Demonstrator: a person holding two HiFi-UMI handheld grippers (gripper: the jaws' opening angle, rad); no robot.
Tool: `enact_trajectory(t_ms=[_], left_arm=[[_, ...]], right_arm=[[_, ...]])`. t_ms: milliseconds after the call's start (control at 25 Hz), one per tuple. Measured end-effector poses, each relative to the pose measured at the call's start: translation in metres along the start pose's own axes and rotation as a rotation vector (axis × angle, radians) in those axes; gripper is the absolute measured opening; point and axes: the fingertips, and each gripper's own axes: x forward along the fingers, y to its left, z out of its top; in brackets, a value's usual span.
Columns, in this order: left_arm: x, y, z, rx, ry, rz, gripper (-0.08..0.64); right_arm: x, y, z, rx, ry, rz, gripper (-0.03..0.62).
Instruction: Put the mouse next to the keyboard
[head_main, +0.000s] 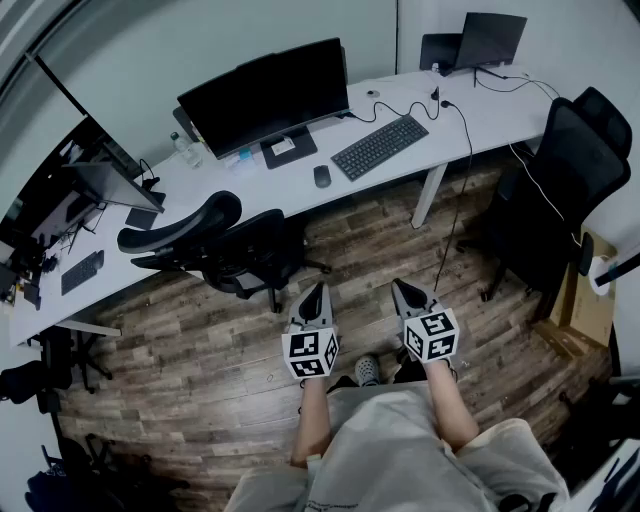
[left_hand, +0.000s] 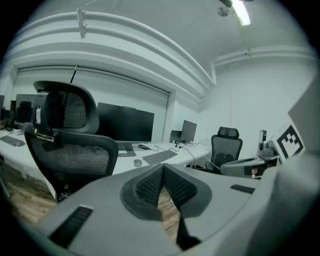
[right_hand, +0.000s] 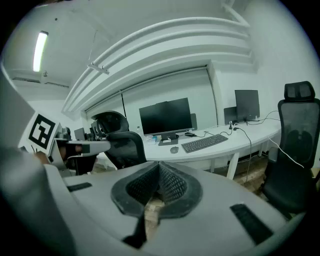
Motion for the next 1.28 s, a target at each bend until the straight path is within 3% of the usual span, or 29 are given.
enact_trajectory(t_ms=[800,1080,1280], left_arm=[[0.002,-0.015,0.008,0.000,-0.047,-0.022,0.023],[0.007,-0.017,0.008,0.001,-0.043,-0.012,0.023],[0.008,-0.024,0.010,0.007,-0.049,-0.067,0.025]], right_arm=[[-0.004,-0.008,0.004,-0.026,-0.004,-0.018,0.003],[-0.007,-0.016,0.012,0.042,-0.060,-0.023,0.003],[-0.008,-0.015,0.014,0.030,-0.066,-0.017,0.005]])
